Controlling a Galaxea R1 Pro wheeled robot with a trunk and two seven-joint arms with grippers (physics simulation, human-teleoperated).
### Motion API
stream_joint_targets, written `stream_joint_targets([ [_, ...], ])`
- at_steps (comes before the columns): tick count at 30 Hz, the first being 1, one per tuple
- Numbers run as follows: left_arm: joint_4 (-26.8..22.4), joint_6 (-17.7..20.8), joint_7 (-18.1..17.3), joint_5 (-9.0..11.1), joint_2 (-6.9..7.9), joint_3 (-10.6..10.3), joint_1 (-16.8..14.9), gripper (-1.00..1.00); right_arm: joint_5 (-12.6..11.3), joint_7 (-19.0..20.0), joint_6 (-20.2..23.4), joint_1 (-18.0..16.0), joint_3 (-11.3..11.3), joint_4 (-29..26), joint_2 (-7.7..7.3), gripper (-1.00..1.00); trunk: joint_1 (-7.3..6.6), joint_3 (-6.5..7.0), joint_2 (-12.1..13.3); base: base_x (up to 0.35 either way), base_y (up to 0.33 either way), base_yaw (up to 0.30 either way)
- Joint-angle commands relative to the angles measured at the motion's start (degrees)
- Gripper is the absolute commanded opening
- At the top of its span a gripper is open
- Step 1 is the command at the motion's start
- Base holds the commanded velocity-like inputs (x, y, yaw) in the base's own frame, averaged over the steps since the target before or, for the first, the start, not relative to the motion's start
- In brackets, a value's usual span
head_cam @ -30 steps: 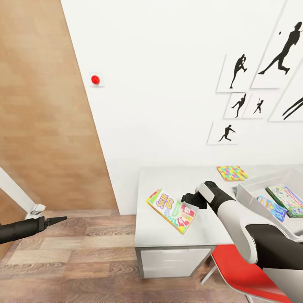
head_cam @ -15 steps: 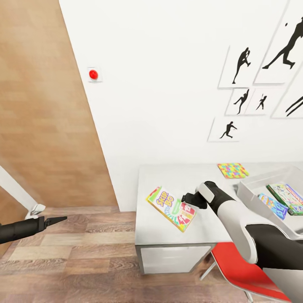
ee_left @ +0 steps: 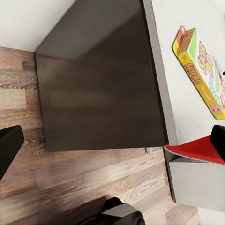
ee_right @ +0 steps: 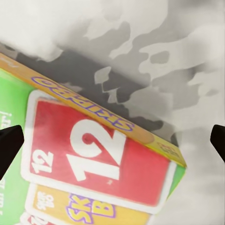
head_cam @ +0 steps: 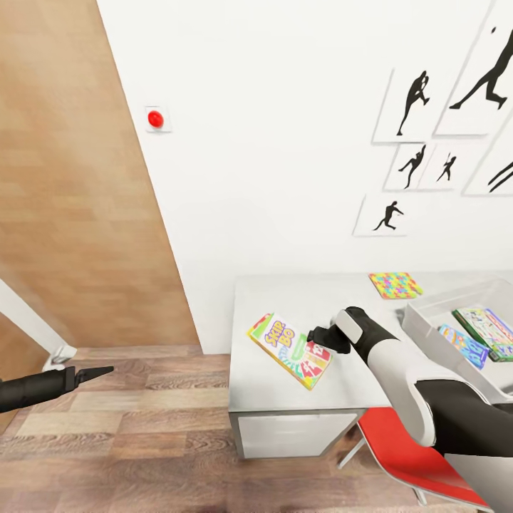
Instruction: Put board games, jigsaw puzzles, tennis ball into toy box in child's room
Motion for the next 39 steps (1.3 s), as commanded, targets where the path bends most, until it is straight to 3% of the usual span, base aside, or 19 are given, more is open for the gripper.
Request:
stream_joint_targets([
  [1,0.01,0.36,-0.07,0.22,0.02,0.00,-0.04,1.00,-0.62,-0.49,0.18,-0.03,0.19,-0.09,0.01,1.00,0.03,-0.12,-0.11,0.000,0.000,0.000],
  [39,0.02,0.36,-0.04,0.22,0.02,-0.01,-0.04,1.00,-0.52,-0.44,0.25,0.84,0.25,-0.10,0.39,1.00,0.03,-0.17,-0.11,0.000,0.045,0.000],
])
